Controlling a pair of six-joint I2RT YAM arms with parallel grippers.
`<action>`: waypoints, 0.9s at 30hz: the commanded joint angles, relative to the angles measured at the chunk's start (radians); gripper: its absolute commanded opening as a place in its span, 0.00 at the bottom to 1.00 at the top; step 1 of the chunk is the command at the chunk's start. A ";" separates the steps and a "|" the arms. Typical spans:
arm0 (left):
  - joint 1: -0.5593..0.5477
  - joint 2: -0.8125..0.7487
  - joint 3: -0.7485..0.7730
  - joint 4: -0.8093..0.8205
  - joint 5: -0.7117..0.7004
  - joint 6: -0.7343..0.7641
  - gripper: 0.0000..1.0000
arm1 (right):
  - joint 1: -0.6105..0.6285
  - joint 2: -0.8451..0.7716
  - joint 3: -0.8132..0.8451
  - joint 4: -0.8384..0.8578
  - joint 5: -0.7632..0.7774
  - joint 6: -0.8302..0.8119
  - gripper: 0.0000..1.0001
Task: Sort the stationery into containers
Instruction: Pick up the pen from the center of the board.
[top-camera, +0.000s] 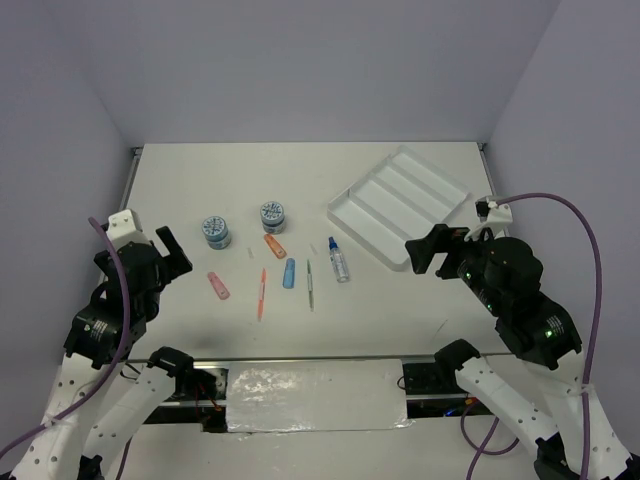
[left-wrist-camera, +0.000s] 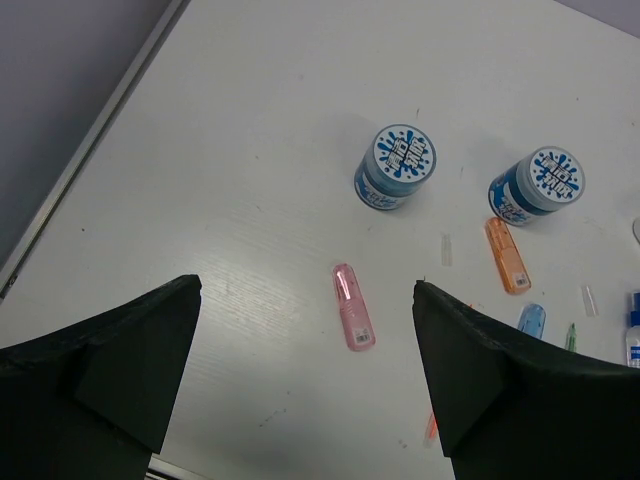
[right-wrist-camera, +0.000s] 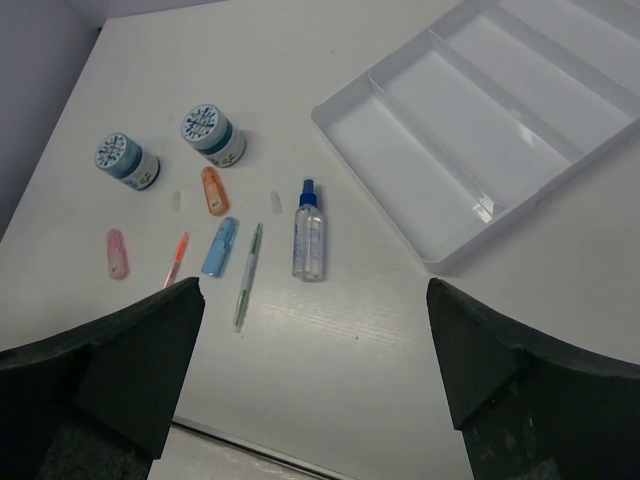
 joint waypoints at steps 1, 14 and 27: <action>0.007 -0.004 0.008 0.042 0.007 0.006 0.99 | 0.006 0.009 0.031 0.009 -0.019 -0.008 1.00; 0.028 0.005 0.004 0.045 0.010 0.006 0.99 | 0.352 0.452 0.122 0.210 0.019 0.145 1.00; 0.031 -0.001 -0.007 0.057 0.030 0.012 0.99 | 0.478 1.090 0.207 0.290 0.199 0.274 0.58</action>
